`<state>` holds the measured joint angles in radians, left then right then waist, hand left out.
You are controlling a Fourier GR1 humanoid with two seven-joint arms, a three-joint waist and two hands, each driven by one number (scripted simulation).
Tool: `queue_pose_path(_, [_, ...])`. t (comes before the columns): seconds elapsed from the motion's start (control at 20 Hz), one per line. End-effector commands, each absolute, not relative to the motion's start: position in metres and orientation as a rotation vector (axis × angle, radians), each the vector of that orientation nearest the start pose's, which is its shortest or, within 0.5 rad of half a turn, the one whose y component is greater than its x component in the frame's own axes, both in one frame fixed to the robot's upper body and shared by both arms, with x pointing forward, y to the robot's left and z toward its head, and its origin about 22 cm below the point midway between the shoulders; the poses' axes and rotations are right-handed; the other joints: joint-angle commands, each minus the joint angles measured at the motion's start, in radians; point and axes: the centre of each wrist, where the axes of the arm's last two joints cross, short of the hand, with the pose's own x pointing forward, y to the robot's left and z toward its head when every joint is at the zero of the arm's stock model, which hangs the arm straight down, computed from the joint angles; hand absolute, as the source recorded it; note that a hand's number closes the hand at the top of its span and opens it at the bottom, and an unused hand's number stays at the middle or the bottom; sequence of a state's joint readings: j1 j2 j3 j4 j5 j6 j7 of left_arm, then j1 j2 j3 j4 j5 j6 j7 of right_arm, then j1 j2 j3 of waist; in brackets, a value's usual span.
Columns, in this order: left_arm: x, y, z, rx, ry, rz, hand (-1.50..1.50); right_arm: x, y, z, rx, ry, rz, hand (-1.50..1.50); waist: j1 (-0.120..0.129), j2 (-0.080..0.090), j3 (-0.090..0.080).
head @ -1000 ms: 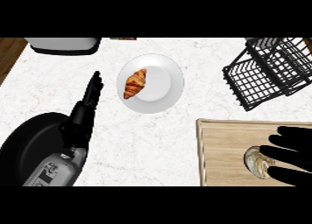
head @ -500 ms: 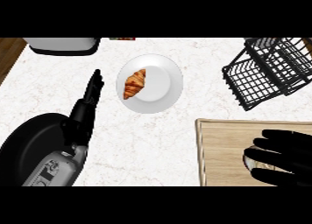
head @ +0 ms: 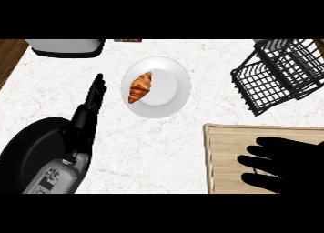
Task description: Pick the cupcake from the tray and place it in the tiered basket
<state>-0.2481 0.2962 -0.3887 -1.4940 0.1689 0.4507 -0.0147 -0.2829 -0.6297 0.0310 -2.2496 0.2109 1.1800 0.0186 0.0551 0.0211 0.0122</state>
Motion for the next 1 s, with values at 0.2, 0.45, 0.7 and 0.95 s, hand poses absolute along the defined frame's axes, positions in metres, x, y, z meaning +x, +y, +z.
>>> queue_pose_path(0.2, [0.278,0.189,0.029,0.135,-1.688,-0.135,0.0,0.212,-0.232,0.209,-0.002,-1.398,2.115,-1.5,-0.004,-0.002,-0.002])
queue_pose_path(0.45, [0.282,0.189,0.039,0.135,-1.697,-0.147,0.0,0.237,-0.248,0.185,0.003,-1.396,2.097,-1.5,-0.007,-0.003,-0.003])
queue_pose_path(0.7, [0.281,0.185,0.03,0.169,-1.682,-0.105,0.0,0.236,-0.268,0.139,0.023,-1.403,2.188,-1.5,-0.034,-0.009,-0.006])
queue_pose_path(0.95, [0.287,0.207,0.035,0.171,-1.671,-0.109,0.0,0.254,-0.296,0.073,0.044,-1.403,2.217,-1.5,-0.034,-0.013,-0.01])
